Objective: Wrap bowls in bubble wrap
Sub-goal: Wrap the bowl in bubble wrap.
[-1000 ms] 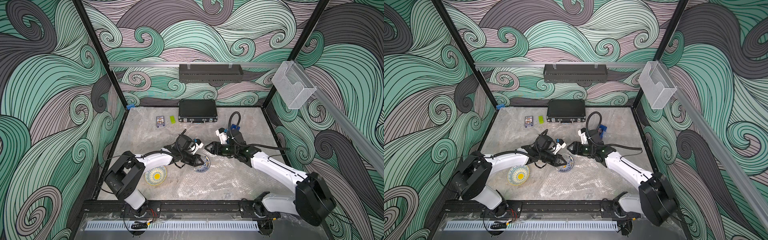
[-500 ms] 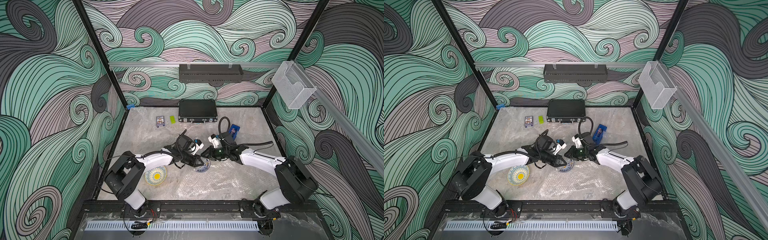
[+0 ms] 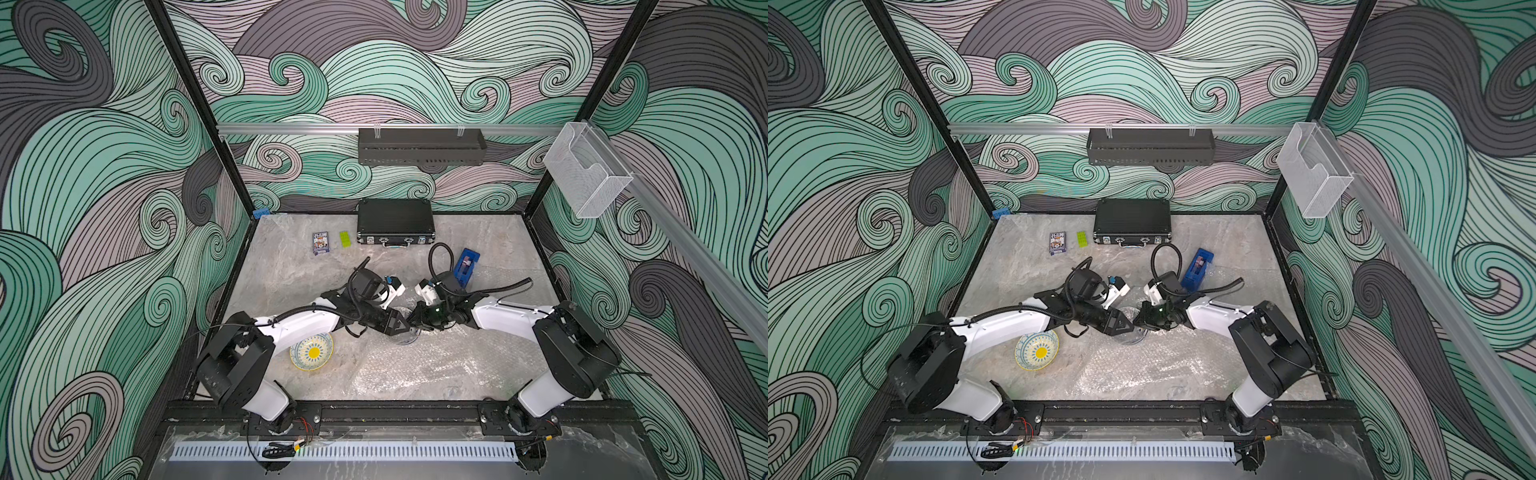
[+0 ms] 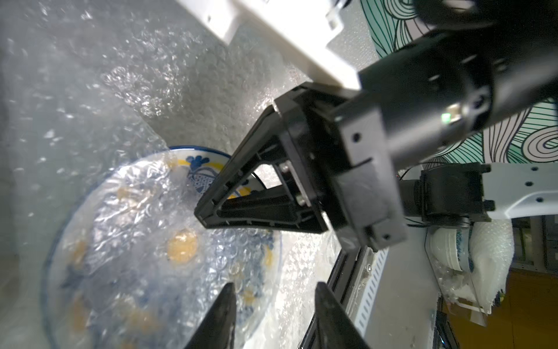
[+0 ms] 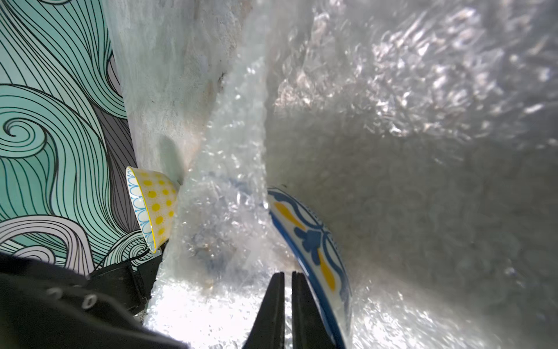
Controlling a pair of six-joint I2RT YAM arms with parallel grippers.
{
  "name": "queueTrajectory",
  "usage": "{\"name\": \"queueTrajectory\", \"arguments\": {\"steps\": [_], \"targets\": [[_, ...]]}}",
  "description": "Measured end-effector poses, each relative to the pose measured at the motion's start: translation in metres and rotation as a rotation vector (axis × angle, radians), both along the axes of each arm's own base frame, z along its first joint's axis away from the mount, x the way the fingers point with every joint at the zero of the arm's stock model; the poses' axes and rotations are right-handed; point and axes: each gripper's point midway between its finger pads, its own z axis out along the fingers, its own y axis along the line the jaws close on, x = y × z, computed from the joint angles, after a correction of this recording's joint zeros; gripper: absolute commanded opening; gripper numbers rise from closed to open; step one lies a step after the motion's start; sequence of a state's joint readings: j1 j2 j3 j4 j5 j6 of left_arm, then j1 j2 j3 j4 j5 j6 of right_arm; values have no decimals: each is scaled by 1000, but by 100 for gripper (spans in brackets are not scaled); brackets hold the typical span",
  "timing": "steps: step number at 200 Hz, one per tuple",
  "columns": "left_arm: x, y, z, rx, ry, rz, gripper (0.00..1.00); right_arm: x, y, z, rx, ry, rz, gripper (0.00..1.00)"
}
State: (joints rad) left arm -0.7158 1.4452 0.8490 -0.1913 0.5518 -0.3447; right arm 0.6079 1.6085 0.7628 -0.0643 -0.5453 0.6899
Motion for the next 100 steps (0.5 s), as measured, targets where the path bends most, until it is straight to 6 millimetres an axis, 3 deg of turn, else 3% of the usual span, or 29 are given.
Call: {"name": "queueTrajectory", "arguments": {"steps": [21,40,58,100], "targets": [[11,19,20,51,-85,109,61,0,-1,-1,-18,-12,8,12],[22,36,23,124,-123,205,69,0,-1,-1,-27,-19,12,12],[24,48,8,199,-103,247,73,-1,-1,-2,-30,-20,17,12],[19,50,-43,316,18,236,74,0,-1,-2,-39,-23,17,13]]}}
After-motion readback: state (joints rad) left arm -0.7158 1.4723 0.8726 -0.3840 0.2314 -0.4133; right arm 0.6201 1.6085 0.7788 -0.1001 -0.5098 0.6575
